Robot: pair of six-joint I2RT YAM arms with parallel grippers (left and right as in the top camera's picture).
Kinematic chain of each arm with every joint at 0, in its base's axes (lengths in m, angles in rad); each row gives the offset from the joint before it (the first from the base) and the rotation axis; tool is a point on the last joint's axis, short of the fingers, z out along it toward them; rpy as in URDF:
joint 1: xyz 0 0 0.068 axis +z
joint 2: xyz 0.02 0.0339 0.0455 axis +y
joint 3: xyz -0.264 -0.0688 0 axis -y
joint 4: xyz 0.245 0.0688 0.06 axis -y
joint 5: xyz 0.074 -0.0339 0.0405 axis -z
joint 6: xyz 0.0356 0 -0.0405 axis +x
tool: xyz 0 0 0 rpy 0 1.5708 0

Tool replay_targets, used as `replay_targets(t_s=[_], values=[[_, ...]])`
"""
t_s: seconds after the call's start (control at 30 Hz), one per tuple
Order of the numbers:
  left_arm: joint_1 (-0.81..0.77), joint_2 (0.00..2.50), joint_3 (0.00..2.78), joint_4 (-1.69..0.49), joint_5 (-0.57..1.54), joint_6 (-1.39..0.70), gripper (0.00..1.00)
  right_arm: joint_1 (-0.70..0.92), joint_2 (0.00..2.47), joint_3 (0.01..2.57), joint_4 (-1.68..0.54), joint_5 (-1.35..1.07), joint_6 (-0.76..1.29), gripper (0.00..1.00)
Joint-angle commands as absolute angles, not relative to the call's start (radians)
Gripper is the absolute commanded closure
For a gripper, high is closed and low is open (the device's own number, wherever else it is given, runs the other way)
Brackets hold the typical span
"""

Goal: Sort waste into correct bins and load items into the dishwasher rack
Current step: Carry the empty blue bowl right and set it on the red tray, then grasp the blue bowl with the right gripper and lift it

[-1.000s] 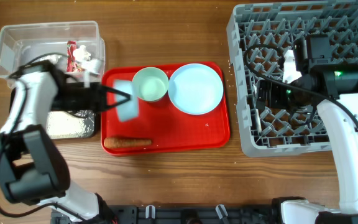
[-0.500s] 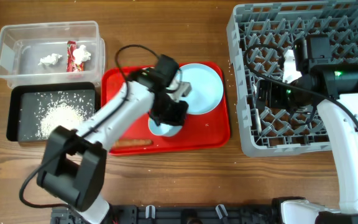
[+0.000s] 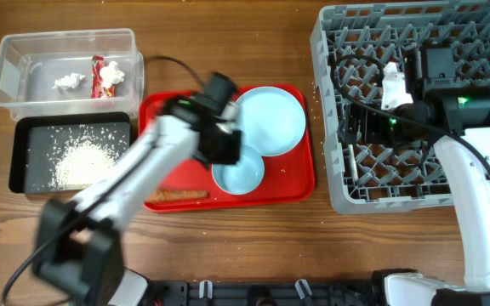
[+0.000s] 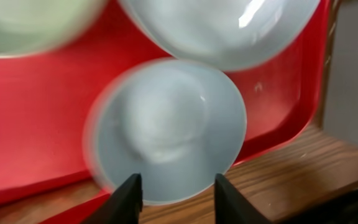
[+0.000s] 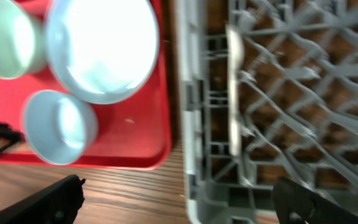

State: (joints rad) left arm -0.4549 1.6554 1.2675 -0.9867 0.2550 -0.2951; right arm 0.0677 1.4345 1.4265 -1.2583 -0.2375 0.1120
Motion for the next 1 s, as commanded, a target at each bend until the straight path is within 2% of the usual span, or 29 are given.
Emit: replay_targets(t_s=[0.0,0.1,0.23,0.4,0.53,0.6,0.73,0.77,0.8,0.87,0.9,0.97], values=[[-0.255,1.505,1.279,-1.043,0.234,-0.296,0.51,0.11,1.438,1.431,-1.221,-0.368,0.104,0.0],[-0.044,1.452,1.279,-1.114,0.23,-0.296,0.28,0.221,1.457,1.431,-1.17,-0.367,0.166,0.01],[0.109,1.455,1.277,-1.166,0.23,-0.296,0.25,0.41,1.558,1.431,-1.107,-0.315,0.249,0.07],[0.133,1.455,1.277,-1.164,0.23,-0.296,0.23,0.55,1.727,1.431,-1.08,-0.211,0.398,0.1],[0.133,1.455,1.277,-1.161,0.23,-0.295,0.22,0.626,1.894,1.431,-1.053,-0.21,0.475,0.27],[0.133,1.455,1.277,-1.161,0.23,-0.295,0.21,0.647,1.954,1.431,-1.034,-0.21,0.499,0.3],[0.133,1.455,1.277,-1.161,0.23,-0.295,0.21,0.664,2.039,1.431,-0.995,-0.204,0.506,0.51],[0.133,1.455,1.277,-1.161,0.23,-0.295,0.21,0.663,2.038,1.431,-0.995,-0.191,0.509,0.59],[0.133,1.455,1.277,-1.161,0.23,-0.295,0.21,0.662,2.036,1.432,-0.995,-0.169,0.526,0.75],[0.133,1.455,1.277,-1.161,0.23,-0.296,0.21,0.659,2.03,1.433,-0.995,-0.153,0.526,0.91],[0.133,1.455,1.277,-1.161,0.23,-0.296,0.21,0.654,2.024,1.434,-0.995,-0.151,0.526,0.96],[0.133,1.455,1.277,-1.161,0.23,-0.296,0.21,0.64,2.003,1.438,-0.998,-0.127,0.526,0.96]])
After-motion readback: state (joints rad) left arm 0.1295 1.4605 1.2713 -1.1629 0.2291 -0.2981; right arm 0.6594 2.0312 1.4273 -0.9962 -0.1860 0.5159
